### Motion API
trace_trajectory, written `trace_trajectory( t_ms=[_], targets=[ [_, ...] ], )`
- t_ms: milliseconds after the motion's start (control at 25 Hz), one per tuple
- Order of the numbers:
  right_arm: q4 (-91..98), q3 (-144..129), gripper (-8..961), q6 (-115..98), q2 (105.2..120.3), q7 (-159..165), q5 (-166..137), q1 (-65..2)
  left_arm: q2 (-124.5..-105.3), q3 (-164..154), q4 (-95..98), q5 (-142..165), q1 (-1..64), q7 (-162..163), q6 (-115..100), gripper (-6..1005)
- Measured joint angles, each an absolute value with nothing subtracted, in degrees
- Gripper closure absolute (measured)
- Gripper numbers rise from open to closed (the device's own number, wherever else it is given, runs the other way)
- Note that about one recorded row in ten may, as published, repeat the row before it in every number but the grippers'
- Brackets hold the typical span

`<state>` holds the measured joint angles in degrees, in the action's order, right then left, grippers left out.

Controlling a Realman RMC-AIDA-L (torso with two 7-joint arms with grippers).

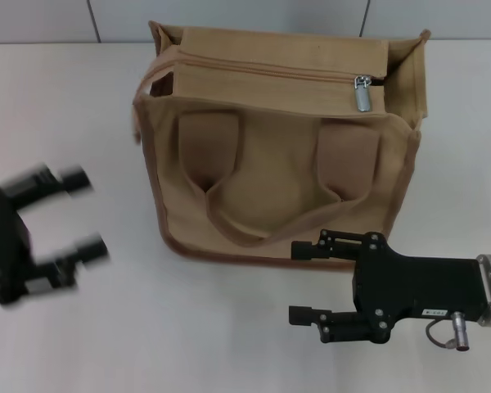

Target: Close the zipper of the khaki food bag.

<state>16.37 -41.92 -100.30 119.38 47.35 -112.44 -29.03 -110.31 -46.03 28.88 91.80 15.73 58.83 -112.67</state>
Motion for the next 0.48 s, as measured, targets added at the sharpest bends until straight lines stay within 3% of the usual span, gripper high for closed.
trace_trajectory(
  t_ms=[200, 480],
  targets=[
    [15.0, -41.9, 195, -99.8, 119.44, 47.3, -112.4, -29.6, -112.41, -48.7, 28.6, 101.2, 17.5, 57.4, -111.6, 175],
    [14.7, -41.9, 195, -99.7, 119.44, 47.2, -112.4, -29.4, -114.67, -48.7, 28.7, 107.1, 19.1, 57.4, -109.1, 175]
  ],
)
